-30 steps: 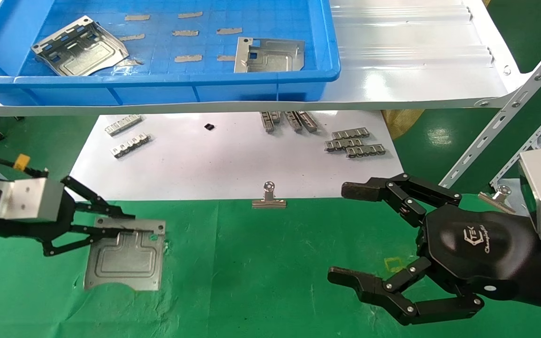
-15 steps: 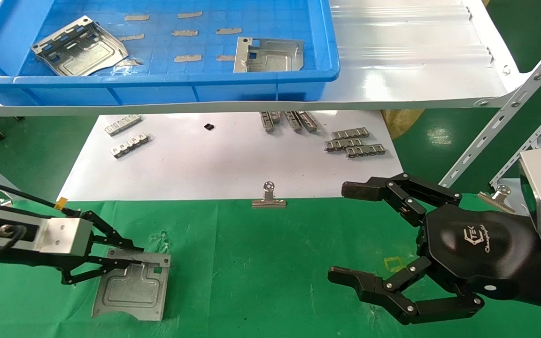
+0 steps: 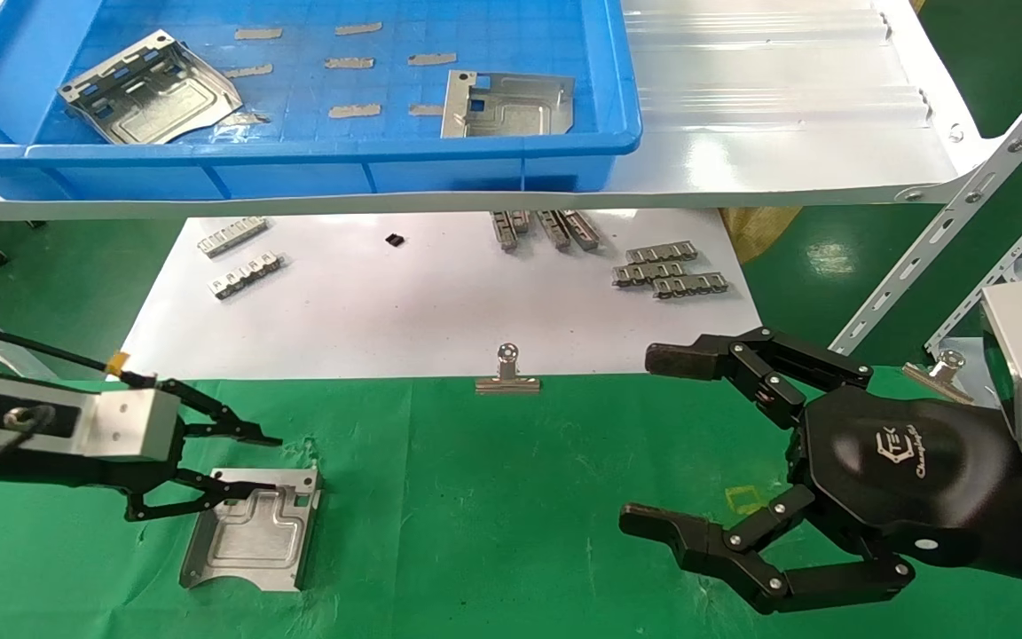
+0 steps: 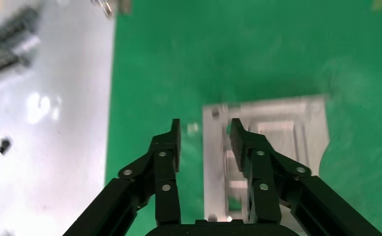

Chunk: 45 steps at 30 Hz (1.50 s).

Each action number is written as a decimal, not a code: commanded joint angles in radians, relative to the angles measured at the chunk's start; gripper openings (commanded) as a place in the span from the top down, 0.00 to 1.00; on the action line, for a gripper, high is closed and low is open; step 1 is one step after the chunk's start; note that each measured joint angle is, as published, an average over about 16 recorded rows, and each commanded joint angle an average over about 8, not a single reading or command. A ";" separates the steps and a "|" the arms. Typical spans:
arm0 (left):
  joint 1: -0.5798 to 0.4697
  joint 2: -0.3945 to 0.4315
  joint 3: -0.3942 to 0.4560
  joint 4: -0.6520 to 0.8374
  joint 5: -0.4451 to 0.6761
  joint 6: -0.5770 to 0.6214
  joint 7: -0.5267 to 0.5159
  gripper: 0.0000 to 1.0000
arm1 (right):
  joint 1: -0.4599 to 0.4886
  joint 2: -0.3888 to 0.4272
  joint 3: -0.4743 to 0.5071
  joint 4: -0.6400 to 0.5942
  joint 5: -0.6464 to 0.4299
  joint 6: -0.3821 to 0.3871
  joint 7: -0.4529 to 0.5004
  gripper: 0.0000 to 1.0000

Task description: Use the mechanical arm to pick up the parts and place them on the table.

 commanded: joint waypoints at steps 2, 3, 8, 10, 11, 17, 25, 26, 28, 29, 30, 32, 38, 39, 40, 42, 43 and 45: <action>-0.001 -0.009 -0.012 0.005 -0.039 0.032 -0.014 0.00 | 0.000 0.000 0.000 0.000 0.000 0.000 0.000 0.00; 0.006 -0.017 -0.016 0.004 -0.061 0.034 -0.033 0.00 | 0.000 0.000 0.000 0.000 0.000 0.000 0.000 0.00; 0.049 -0.054 -0.029 -0.001 -0.157 0.038 -0.129 0.00 | 0.000 0.000 0.000 0.000 0.000 0.000 0.000 0.00; 0.064 -0.064 -0.031 -0.003 -0.178 0.039 -0.148 0.00 | 0.000 0.000 0.000 0.000 0.000 0.000 0.000 0.00; 0.068 -0.066 -0.032 -0.003 -0.185 0.040 -0.154 0.00 | 0.000 0.000 0.000 0.000 0.000 0.000 0.000 0.00; 0.071 -0.068 -0.033 -0.006 -0.189 0.039 -0.152 0.00 | 0.000 0.000 0.000 0.000 0.000 0.000 0.000 0.00; 0.111 -0.078 -0.081 -0.075 -0.202 0.031 -0.195 0.00 | 0.000 0.000 0.000 0.000 0.000 0.000 0.000 0.00; 0.121 -0.080 -0.093 -0.092 -0.207 0.029 -0.206 0.00 | 0.000 0.000 0.000 0.000 0.000 0.000 0.000 0.00; 0.143 -0.086 -0.117 -0.126 -0.215 0.026 -0.228 0.00 | 0.000 0.000 0.000 0.000 0.000 0.000 0.000 0.00; 0.153 -0.089 -0.128 -0.143 -0.220 0.024 -0.240 0.00 | 0.000 0.000 0.000 0.000 0.000 0.000 0.000 0.00; 0.164 -0.092 -0.140 -0.160 -0.224 0.022 -0.251 0.00 | 0.000 0.000 0.000 0.000 0.000 0.000 0.000 0.00; 0.185 -0.098 -0.164 -0.194 -0.233 0.019 -0.274 0.00 | 0.000 0.000 0.000 0.000 0.000 0.000 0.000 0.00; 0.248 -0.115 -0.235 -0.296 -0.260 0.008 -0.341 0.00 | 0.000 0.000 0.000 0.000 0.000 0.000 0.000 0.00; 0.259 -0.118 -0.247 -0.313 -0.264 0.006 -0.353 0.00 | 0.000 0.000 0.000 0.000 0.000 0.000 0.000 0.00; 0.270 -0.121 -0.259 -0.331 -0.269 0.005 -0.364 0.00 | 0.000 0.000 0.000 0.000 0.000 0.000 0.000 0.00; 0.291 -0.127 -0.282 -0.364 -0.277 0.001 -0.387 0.00 | 0.000 0.000 0.000 0.000 0.000 0.000 0.000 0.00; 0.302 -0.130 -0.294 -0.382 -0.282 -0.001 -0.398 0.00 | 0.000 0.000 0.000 0.000 0.000 0.000 0.000 0.00; 0.323 -0.135 -0.318 -0.415 -0.291 -0.004 -0.421 0.00 | 0.000 0.000 0.000 0.000 0.000 0.000 0.000 0.00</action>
